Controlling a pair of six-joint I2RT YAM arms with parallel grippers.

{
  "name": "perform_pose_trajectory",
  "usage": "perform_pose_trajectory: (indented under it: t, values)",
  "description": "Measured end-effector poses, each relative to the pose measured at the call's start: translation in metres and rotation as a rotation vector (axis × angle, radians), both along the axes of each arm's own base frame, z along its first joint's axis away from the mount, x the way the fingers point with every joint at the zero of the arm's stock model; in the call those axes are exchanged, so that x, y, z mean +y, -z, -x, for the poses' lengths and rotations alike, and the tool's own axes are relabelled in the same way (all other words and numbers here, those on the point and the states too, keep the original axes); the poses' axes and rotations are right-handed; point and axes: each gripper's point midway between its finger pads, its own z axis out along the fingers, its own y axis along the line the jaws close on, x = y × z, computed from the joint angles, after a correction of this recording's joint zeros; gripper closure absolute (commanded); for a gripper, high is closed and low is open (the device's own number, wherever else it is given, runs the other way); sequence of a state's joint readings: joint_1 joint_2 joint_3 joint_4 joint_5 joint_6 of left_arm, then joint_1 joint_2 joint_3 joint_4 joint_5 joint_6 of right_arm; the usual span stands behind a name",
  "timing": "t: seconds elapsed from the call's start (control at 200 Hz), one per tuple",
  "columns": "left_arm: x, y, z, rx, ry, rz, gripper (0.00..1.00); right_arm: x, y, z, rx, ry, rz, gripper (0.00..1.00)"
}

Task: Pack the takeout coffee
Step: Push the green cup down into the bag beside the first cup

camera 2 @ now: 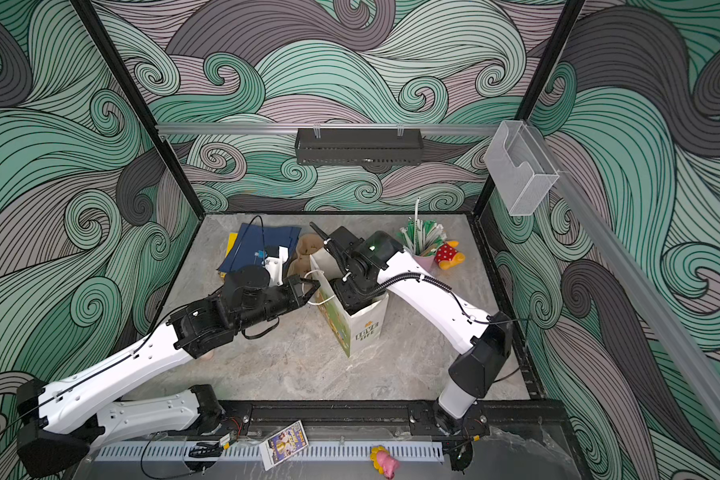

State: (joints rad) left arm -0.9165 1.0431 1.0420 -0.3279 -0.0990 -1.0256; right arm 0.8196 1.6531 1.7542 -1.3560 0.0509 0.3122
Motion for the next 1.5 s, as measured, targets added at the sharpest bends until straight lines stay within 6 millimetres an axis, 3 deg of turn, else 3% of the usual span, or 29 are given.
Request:
perform_pose_trajectory:
  t: [0.475,0.77,1.496]
  values:
    - [0.004,0.001,0.002,0.005,-0.011,0.010,1.00,0.006,0.009,0.000,0.029,-0.045,0.010,0.35]
    - [0.004,0.001,0.002,0.004,-0.011,0.012,1.00,0.000,-0.001,-0.007,-0.013,-0.046,0.037,0.34]
    - [0.005,0.007,0.002,0.014,-0.017,0.008,1.00,0.005,0.031,-0.007,0.051,-0.086,0.072,0.34]
